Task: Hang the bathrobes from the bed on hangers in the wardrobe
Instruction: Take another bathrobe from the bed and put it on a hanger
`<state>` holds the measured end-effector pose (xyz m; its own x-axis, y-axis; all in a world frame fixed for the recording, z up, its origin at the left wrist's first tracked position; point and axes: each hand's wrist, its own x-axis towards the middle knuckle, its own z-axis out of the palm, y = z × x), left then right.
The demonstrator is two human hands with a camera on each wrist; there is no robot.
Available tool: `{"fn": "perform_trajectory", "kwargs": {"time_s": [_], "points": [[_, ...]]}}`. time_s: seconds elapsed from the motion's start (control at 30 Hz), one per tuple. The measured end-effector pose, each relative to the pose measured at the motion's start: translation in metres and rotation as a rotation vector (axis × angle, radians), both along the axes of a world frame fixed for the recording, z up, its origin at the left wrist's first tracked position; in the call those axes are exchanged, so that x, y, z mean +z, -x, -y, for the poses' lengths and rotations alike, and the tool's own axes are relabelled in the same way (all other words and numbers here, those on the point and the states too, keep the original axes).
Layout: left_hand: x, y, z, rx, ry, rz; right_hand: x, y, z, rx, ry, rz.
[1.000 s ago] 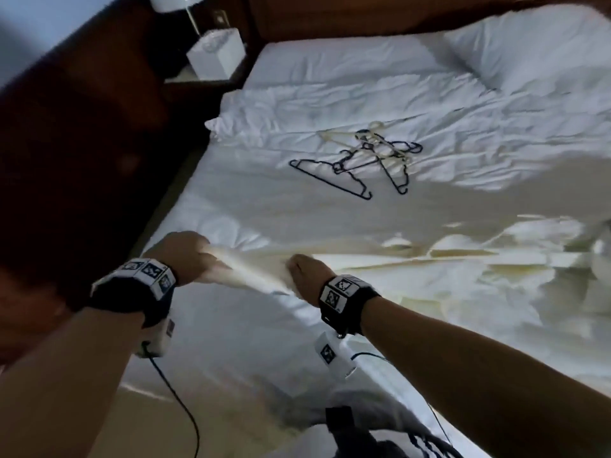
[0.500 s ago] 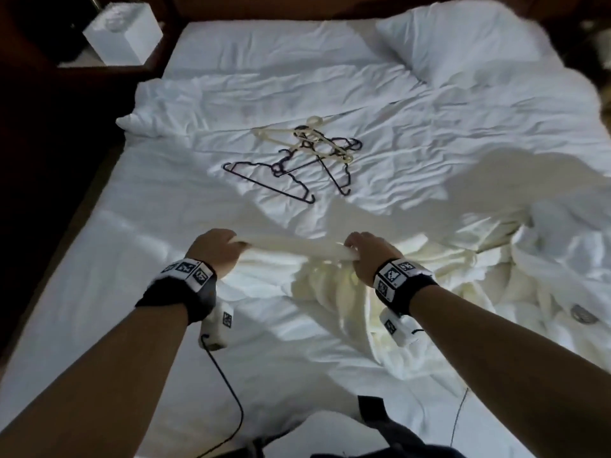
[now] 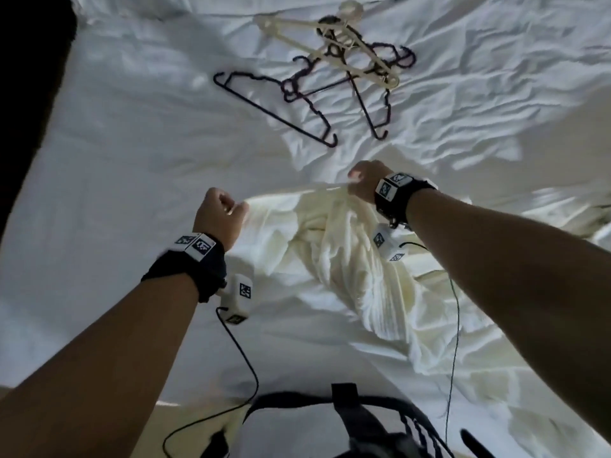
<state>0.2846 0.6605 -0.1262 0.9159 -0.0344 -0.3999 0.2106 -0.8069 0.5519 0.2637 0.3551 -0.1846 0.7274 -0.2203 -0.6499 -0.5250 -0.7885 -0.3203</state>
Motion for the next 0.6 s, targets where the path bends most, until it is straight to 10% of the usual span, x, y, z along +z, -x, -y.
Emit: {"fn": "perform_trajectory", "kwargs": {"time_s": [0.37, 0.6], "points": [[-0.040, -0.002, -0.021, -0.294, 0.096, 0.003, -0.064, -0.120, -0.026, 0.401, 0.175, -0.026], [-0.054, 0.018, -0.025, -0.438, 0.123, -0.189, -0.089, -0.105, -0.004, 0.483, 0.253, -0.077]]}}
